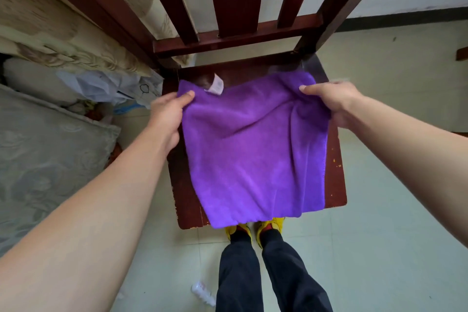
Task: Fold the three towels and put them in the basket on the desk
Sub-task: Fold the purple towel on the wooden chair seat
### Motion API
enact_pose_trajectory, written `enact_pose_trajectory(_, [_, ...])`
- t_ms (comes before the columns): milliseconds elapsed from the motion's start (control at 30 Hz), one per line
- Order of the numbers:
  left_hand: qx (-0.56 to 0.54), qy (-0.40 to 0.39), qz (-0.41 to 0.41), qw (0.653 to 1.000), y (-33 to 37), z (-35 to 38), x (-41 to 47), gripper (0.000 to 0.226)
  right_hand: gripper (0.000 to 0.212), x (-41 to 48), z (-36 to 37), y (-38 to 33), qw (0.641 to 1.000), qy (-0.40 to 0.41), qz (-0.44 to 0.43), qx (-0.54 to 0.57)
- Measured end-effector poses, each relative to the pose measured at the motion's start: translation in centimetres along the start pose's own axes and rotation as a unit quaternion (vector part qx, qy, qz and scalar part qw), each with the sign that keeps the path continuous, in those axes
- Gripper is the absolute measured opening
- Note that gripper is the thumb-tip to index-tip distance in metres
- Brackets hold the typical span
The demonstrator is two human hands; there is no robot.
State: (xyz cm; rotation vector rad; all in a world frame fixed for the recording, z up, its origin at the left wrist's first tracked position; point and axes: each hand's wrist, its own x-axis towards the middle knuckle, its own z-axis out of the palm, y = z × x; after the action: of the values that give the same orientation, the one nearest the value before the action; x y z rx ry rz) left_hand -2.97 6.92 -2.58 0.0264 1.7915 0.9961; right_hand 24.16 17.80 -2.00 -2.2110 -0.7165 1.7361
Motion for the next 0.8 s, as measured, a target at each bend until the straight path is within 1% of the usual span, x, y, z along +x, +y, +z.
enact_pose_trajectory(67, [-0.044, 0.060, 0.034, 0.997, 0.2, -0.3, 0.1, 0.008, 0.031, 0.4, 0.1, -0.4, 0.999, 0.009, -0.019, 0.044])
enact_pose_trajectory(133, [-0.063, 0.087, 0.043, 0.993, 0.2, -1.0, 0.4, 0.008, 0.035, 0.9, 0.0, -1.2, 0.993, 0.044, -0.065, 0.092])
enact_pose_trajectory(200, [-0.056, 0.102, 0.052, 0.992, 0.3, -1.3, 1.1, 0.011, 0.038, 1.1, 0.4, -1.7, 0.987, 0.078, -0.113, 0.086])
enact_pose_trajectory(267, [-0.039, 0.109, 0.051, 0.992, 0.4, -1.1, 1.8, 0.014, 0.042, 1.3, 0.9, -1.5, 0.984, 0.099, -0.142, 0.047])
enact_pose_trajectory(333, [-0.029, 0.113, 0.036, 0.993, 0.2, -0.7, 2.3, 0.021, 0.049, 1.5, 1.2, -1.1, 0.985, 0.103, -0.138, 0.031])
enact_pose_trajectory(400, [-0.014, 0.123, 0.020, 0.992, -0.3, -0.3, 2.6, 0.024, 0.053, 1.7, 1.1, -0.8, 0.986, 0.107, -0.115, 0.046])
enact_pose_trajectory(567, [0.050, 0.156, 0.024, 0.986, -1.0, -0.3, 3.0, 0.030, 0.038, 1.9, 0.5, -1.7, 0.979, 0.136, -0.138, 0.058])
enact_pose_trajectory(667, [0.055, 0.180, 0.026, 0.982, -0.6, -0.4, 3.7, 0.029, 0.041, 2.5, 0.1, -1.6, 0.979, 0.145, -0.146, 0.004])
enact_pose_trajectory(733, [0.096, 0.196, 0.041, 0.975, -1.3, -0.4, 3.0, 0.027, 0.047, 2.4, -0.5, -0.3, 0.978, 0.143, -0.141, -0.056])
enact_pose_trajectory(800, [0.136, 0.208, 0.050, 0.967, -3.3, -0.8, 1.1, 0.020, 0.049, 1.5, -1.1, 2.3, 0.971, 0.146, -0.147, -0.121])
